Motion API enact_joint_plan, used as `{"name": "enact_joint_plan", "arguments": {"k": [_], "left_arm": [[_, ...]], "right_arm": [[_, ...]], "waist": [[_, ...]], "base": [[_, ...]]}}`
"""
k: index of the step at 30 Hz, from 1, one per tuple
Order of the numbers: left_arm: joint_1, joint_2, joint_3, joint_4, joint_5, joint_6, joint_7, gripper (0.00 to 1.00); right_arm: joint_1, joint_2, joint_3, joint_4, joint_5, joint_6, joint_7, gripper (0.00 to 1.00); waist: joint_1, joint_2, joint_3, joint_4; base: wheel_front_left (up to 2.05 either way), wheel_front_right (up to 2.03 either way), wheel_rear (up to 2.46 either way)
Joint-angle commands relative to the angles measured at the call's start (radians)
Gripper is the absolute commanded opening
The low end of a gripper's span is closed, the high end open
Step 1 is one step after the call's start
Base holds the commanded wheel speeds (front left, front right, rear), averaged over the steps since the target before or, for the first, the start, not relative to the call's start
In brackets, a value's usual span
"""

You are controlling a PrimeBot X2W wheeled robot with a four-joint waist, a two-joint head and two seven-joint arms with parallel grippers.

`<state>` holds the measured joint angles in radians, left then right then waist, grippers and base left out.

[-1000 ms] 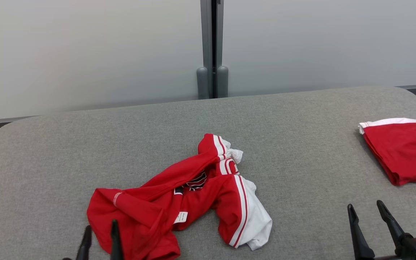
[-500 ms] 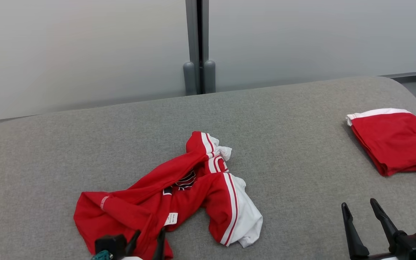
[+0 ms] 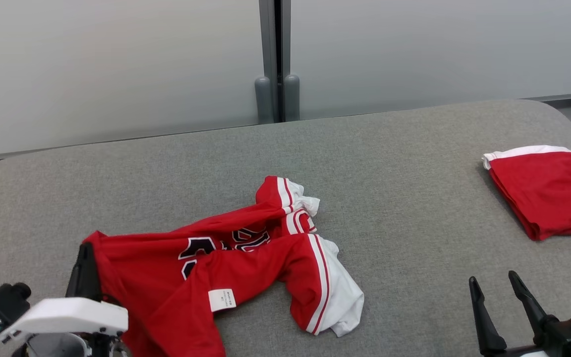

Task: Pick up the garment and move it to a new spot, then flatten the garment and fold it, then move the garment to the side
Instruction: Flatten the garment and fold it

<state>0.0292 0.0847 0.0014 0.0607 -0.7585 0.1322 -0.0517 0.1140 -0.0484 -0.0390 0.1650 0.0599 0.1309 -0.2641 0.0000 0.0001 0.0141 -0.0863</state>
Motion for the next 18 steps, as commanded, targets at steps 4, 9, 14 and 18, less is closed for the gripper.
{"name": "enact_joint_plan", "arguments": {"k": [4, 9, 14, 18], "left_arm": [[-0.151, 0.051, 0.064, 0.148, -0.026, 0.006, -0.009, 0.09], [-0.242, 0.080, 0.061, 0.357, 0.002, -0.008, -0.039, 0.35], [-0.284, 0.080, 0.050, 0.522, 0.016, -0.050, -0.119, 1.00], [-0.187, 0.054, 0.089, 0.500, 0.014, -0.044, -0.189, 1.00]], "right_arm": [[-0.049, -0.005, 0.009, -0.006, -0.018, 0.000, 0.000, 1.00], [-0.064, -0.010, 0.010, -0.005, -0.026, 0.000, 0.000, 1.00], [-0.050, -0.010, 0.002, 0.000, -0.023, 0.000, 0.000, 1.00], [-0.029, -0.009, -0.006, 0.004, -0.024, 0.000, 0.000, 1.00]], "waist": [[0.0000, -0.0001, 0.048, 0.006], [0.0000, -0.0001, 0.075, 0.002], [0.0000, -0.0001, 0.077, -0.005], [0.0000, -0.0001, 0.054, -0.004]], "base": [[0.00, 0.00, 0.00], [0.00, 0.00, 0.00], [0.00, 0.00, 0.00], [0.00, 0.00, 0.00]]}}
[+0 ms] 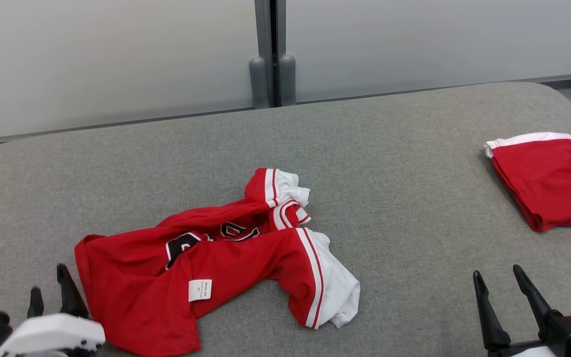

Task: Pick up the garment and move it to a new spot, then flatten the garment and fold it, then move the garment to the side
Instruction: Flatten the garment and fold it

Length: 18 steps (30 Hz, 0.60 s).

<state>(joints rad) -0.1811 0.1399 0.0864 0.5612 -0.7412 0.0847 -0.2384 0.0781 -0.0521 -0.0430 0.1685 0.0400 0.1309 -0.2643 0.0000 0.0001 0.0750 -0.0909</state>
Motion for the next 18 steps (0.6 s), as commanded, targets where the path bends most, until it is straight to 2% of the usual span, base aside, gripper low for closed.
{"name": "enact_joint_plan", "arguments": {"k": [1, 5, 11, 14, 18], "left_arm": [[0.054, -0.013, 0.018, -0.030, -0.005, 0.009, -0.011, 1.00], [0.227, -0.060, 0.018, -0.202, 0.012, 0.045, -0.023, 1.00], [0.368, -0.080, -0.239, -0.430, 0.137, 0.088, 0.064, 1.00], [0.358, -0.080, -0.346, -0.442, 0.199, 0.100, 0.128, 1.00], [0.320, -0.070, -0.417, -0.380, 0.242, 0.101, 0.192, 1.00]], "right_arm": [[0.012, -0.005, -0.005, 0.000, -0.003, 0.000, 0.000, 1.00], [0.026, -0.003, -0.014, -0.004, 0.001, 0.000, 0.000, 1.00], [0.029, -0.003, -0.007, -0.011, 0.002, 0.000, 0.000, 1.00], [0.015, -0.002, -0.001, -0.008, -0.001, 0.000, 0.000, 1.00], [-0.005, -0.002, 0.013, -0.004, -0.002, 0.000, 0.000, 1.00]], "waist": [[0.0000, -0.0001, -0.015, 0.001], [0.0000, -0.0001, -0.039, 0.007], [0.0000, -0.0001, -0.034, 0.041], [0.0000, -0.0001, -0.033, 0.043], [0.0000, -0.0001, -0.025, 0.023]], "base": [[0.00, 0.00, 0.00], [0.00, 0.00, 0.00], [0.00, 0.00, 0.00], [0.00, 0.00, 0.00], [0.00, 0.00, 0.00]]}}
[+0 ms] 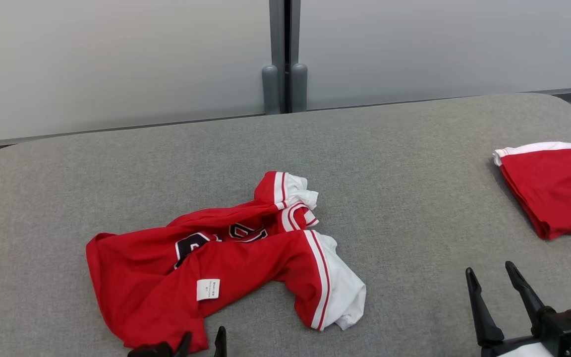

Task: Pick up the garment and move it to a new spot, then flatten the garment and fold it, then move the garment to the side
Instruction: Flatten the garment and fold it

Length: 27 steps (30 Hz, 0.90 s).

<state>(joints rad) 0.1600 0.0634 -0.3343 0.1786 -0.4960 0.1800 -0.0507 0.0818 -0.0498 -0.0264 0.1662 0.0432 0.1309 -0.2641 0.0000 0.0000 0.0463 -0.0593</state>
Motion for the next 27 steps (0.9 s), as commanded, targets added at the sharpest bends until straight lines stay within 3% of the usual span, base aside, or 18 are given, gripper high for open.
{"name": "enact_joint_plan", "arguments": {"k": [1, 13, 14, 15, 16, 17, 22, 24, 27], "left_arm": [[-0.027, 0.008, -0.007, 0.020, 0.004, 0.004, 0.010, 1.00], [-0.073, 0.049, 0.007, 0.228, 0.019, 0.022, 0.022, 1.00], [-0.072, 0.056, 0.002, 0.242, 0.021, 0.017, 0.032, 0.61], [-0.072, 0.060, -0.008, 0.256, 0.023, 0.008, 0.042, 0.40], [-0.073, 0.063, -0.017, 0.270, 0.025, 0.001, 0.055, 0.27], [-0.073, 0.069, -0.027, 0.280, 0.027, -0.010, 0.062, 0.00], [-0.047, 0.104, -0.035, 0.250, 0.009, -0.053, 0.094, 0.00], [-0.015, 0.139, -0.024, 0.137, -0.020, -0.080, 0.115, 0.00], [0.067, 0.211, -0.002, -0.034, -0.044, -0.085, 0.177, 0.00]], "right_arm": [[-0.011, -0.005, -0.006, -0.003, -0.004, 0.000, 0.000, 1.00], [0.000, -0.004, -0.023, 0.001, 0.006, 0.000, 0.000, 1.00], [0.002, -0.004, -0.023, 0.001, 0.007, 0.000, 0.000, 1.00], [0.003, -0.003, -0.024, 0.001, 0.007, 0.000, 0.000, 1.00], [0.004, -0.003, -0.024, 0.002, 0.008, 0.000, 0.000, 1.00], [0.004, -0.003, -0.025, 0.003, 0.008, 0.000, 0.000, 1.00], [0.013, -0.003, -0.033, 0.002, 0.013, 0.000, 0.000, 1.00], [0.029, -0.003, -0.040, 0.001, 0.017, 0.000, 0.000, 1.00], [0.039, -0.003, -0.047, 0.000, 0.019, 0.000, 0.000, 1.00]], "waist": [[0.0000, 0.0000, 0.005, -0.015], [0.0000, 0.0000, 0.017, -0.055], [0.0000, 0.0000, 0.016, -0.055], [0.0000, 0.0000, 0.015, -0.054], [0.0000, 0.0000, 0.014, -0.053], [0.0000, 0.0000, 0.012, -0.050], [0.0000, 0.0000, -0.006, -0.025], [0.0000, 0.0000, -0.022, -0.003], [0.0000, 0.0000, -0.039, 0.016]], "base": [[0.00, 0.00, 0.00], [0.00, 0.00, 0.00], [0.00, 0.00, 0.00], [0.00, 0.00, 0.00], [0.00, 0.00, 0.00], [0.00, 0.00, 0.00], [0.00, 0.00, 0.00], [0.00, 0.00, 0.00], [0.00, 0.00, 0.00]]}}
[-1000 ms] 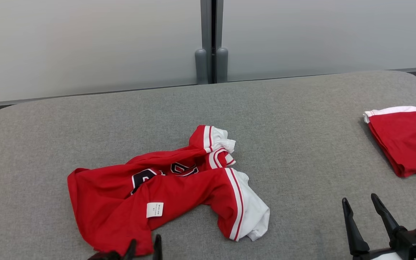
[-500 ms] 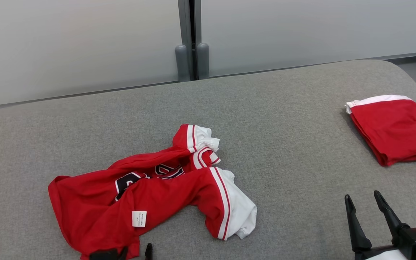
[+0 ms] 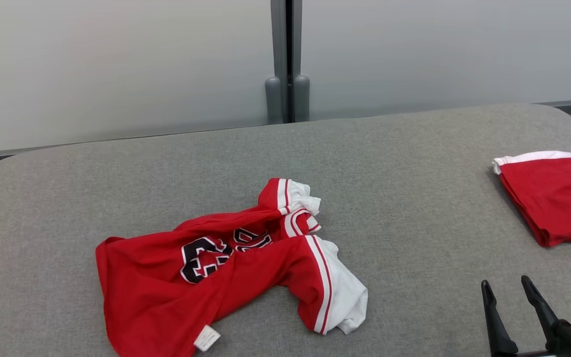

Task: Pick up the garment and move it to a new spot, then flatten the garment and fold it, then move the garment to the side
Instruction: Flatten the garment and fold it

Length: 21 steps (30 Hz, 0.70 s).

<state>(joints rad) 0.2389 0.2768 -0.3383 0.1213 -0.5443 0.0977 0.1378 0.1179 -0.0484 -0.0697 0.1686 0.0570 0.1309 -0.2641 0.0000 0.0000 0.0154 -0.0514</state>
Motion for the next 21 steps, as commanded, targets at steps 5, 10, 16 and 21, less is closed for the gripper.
{"name": "enact_joint_plan", "arguments": {"k": [5, 10, 16, 21], "left_arm": [[0.151, 0.133, 0.039, -0.184, -0.044, -0.006, 0.117, 0.00], [0.197, 0.151, 0.053, -0.157, -0.061, 0.000, 0.121, 1.00], [0.245, 0.143, 0.069, -0.151, -0.051, 0.061, 0.116, 1.00], [0.272, 0.142, 0.059, -0.369, -0.072, 0.068, 0.147, 1.00]], "right_arm": [[0.009, -0.004, 0.000, -0.004, 0.019, 0.000, 0.000, 1.00], [0.000, -0.005, 0.019, 0.006, 0.025, 0.000, 0.000, 1.00], [-0.003, -0.005, 0.014, 0.002, 0.006, 0.000, 0.000, 1.00], [0.010, -0.005, -0.013, -0.007, 0.002, 0.000, 0.000, 1.00]], "waist": [[0.0000, 0.0000, -0.017, 0.031], [0.0000, 0.0000, -0.020, 0.035], [0.0000, 0.0000, -0.016, -0.001], [0.0000, 0.0000, -0.008, -0.027]], "base": [[0.00, 0.00, 0.00], [0.00, 0.00, 0.00], [0.00, 0.00, 0.00], [0.00, 0.00, 0.00]]}}
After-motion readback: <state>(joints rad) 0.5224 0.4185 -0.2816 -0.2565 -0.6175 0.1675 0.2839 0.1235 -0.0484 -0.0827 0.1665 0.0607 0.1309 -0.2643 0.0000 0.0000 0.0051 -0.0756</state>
